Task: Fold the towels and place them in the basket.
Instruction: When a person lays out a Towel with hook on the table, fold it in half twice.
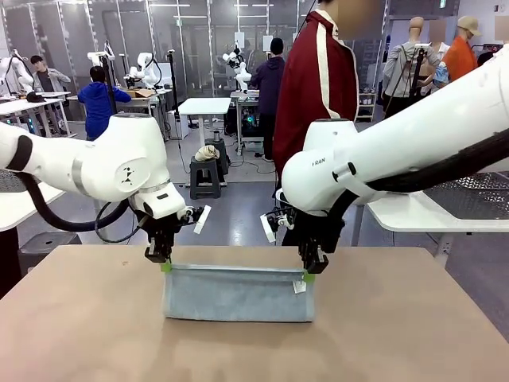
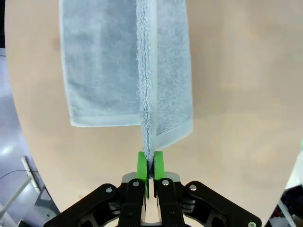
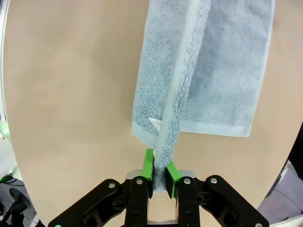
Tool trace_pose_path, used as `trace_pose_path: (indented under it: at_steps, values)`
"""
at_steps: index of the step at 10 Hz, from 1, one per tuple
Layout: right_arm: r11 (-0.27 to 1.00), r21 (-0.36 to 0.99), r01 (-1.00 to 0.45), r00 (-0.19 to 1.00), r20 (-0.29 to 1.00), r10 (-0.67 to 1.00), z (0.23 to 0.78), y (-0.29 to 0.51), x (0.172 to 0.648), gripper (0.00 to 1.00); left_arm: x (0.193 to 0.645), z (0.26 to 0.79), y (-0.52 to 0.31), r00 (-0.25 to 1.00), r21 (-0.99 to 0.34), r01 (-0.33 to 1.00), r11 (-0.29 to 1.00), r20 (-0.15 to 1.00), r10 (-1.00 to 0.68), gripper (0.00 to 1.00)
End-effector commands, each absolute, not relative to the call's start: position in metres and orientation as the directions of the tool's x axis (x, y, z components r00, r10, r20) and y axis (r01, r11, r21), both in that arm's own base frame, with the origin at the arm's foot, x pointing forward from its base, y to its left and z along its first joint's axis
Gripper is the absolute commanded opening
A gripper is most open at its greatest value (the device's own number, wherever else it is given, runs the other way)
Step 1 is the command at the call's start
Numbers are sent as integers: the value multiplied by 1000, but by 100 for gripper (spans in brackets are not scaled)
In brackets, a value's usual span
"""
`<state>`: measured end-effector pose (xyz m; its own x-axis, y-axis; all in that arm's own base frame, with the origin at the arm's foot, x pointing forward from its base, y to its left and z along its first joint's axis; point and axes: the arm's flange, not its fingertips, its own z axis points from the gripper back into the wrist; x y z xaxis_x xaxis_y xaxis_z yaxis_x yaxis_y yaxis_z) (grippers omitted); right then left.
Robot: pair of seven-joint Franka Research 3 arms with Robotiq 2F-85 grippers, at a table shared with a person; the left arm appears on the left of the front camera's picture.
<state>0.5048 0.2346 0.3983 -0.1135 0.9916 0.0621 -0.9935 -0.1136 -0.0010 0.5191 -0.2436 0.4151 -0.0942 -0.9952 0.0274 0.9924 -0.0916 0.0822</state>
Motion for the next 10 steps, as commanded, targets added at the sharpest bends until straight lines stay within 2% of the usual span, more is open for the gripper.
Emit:
trace_pose_path:
  at_steps: [1,10]
  values:
    - [-152,37,-988,-149,65,987,400,230,527,10,539,420,-243,-85,47,995,-86,-14,-996,7]
    - [-160,70,-985,-155,77,985,352,220,600,10,611,370,-243,-50,1,999,-50,-22,-999,7]
